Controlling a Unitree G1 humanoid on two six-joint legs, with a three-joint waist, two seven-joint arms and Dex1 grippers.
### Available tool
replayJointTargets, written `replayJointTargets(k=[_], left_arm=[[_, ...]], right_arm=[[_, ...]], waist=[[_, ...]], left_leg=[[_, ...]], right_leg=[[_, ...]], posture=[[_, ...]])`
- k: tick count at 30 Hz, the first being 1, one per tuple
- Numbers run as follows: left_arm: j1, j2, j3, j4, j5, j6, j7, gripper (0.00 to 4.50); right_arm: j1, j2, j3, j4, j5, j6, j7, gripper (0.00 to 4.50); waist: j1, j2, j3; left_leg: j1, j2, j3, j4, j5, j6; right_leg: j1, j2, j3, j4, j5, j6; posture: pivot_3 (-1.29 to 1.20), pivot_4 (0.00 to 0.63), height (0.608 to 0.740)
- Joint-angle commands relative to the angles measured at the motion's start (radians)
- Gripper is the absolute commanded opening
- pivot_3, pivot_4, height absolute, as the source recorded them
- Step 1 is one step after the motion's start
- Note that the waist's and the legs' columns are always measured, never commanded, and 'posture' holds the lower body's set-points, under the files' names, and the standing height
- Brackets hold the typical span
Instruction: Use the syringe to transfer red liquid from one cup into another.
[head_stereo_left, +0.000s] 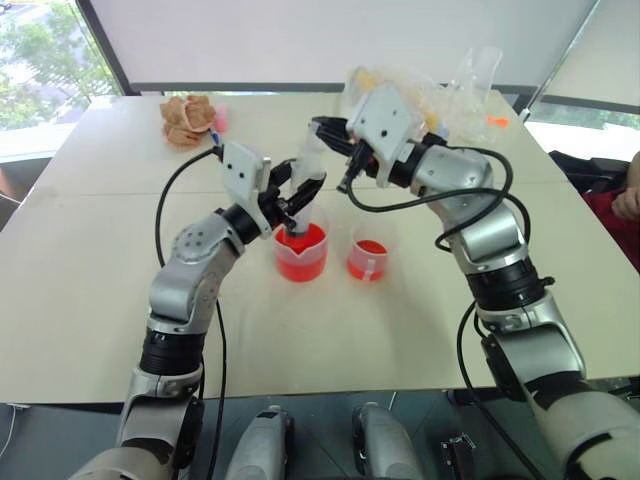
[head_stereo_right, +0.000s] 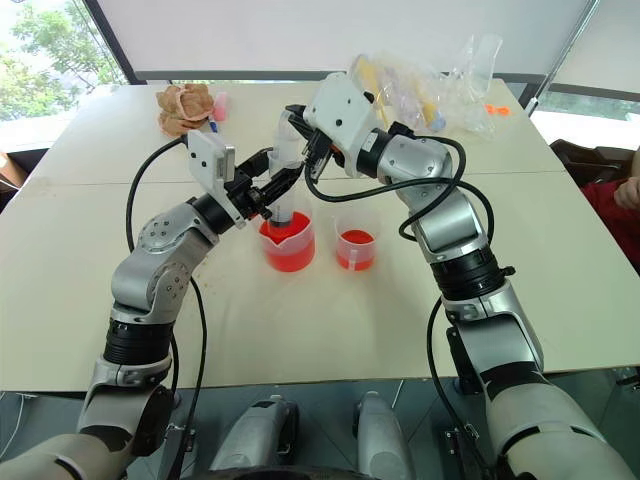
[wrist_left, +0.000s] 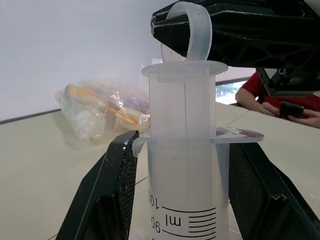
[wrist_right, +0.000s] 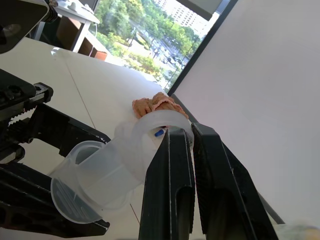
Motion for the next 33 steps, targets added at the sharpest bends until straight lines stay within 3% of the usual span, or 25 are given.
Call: replayJointTargets(k=[1, 3, 9, 17, 23, 33], left_arm=[[0.011, 0.003, -0.024, -0.022, -0.005, -0.005, -0.024, 2.05], [0.002, 0.000, -0.019, -0.020, -0.008, -0.004, -0.020, 2.05], [-0.018, -0.012, 0.003, -0.010, -0.022, -0.001, -0.002, 2.05], [-0.056, -0.004, 0.041, 0.007, -0.040, 0.012, 0.024, 2.05], [-0.122, 0.003, 0.052, 0.014, -0.069, 0.034, 0.020, 2.05], [-0.352, -0.116, 0.027, 0.089, -0.143, 0.029, -0.005, 2.05]], right_arm=[[-0.064, -0.031, -0.139, 0.012, -0.014, -0.003, -0.094, 0.34], [-0.059, -0.031, -0.141, 0.006, 0.001, 0.003, -0.083, 1.01], [-0.010, -0.055, -0.148, -0.045, 0.004, 0.014, -0.040, 4.17], [0.155, -0.154, -0.404, -0.249, 0.306, 0.224, 0.033, 4.17], [0.181, -0.202, -0.468, -0.274, 0.314, 0.279, -0.023, 4.17], [0.150, -0.318, -0.516, -0.252, 0.294, 0.254, -0.047, 4.17]], waist=[[0.000, 0.000, 0.000], [0.002, 0.000, 0.000], [0.001, 0.000, 0.000], [0.005, 0.000, 0.000], [0.000, 0.000, 0.000], [0.006, 0.000, 0.001]], left_leg=[[0.000, 0.000, 0.000, 0.000, 0.000, 0.000], [0.000, 0.000, 0.000, 0.000, 0.000, 0.000], [0.000, 0.000, 0.000, 0.000, 0.000, 0.000], [-0.001, 0.000, -0.001, 0.000, 0.000, 0.001], [0.001, 0.001, 0.000, -0.001, 0.000, 0.000], [-0.001, 0.000, 0.001, -0.001, -0.001, 0.002]], right_leg=[[0.000, 0.000, 0.000, 0.000, 0.000, 0.000], [0.000, 0.000, 0.000, 0.000, 0.000, 0.000], [0.000, 0.000, 0.000, 0.000, 0.000, 0.000], [0.001, -0.001, 0.000, -0.001, 0.000, 0.000], [0.001, 0.001, 0.000, 0.000, 0.000, 0.000], [0.002, 0.000, 0.000, -0.007, 0.000, 0.000]], posture=[[0.00, 0.150, 0.740], [0.00, 0.150, 0.740], [0.00, 0.150, 0.740], [0.00, 0.150, 0.740], [0.00, 0.150, 0.740], [0.00, 0.150, 0.740]])
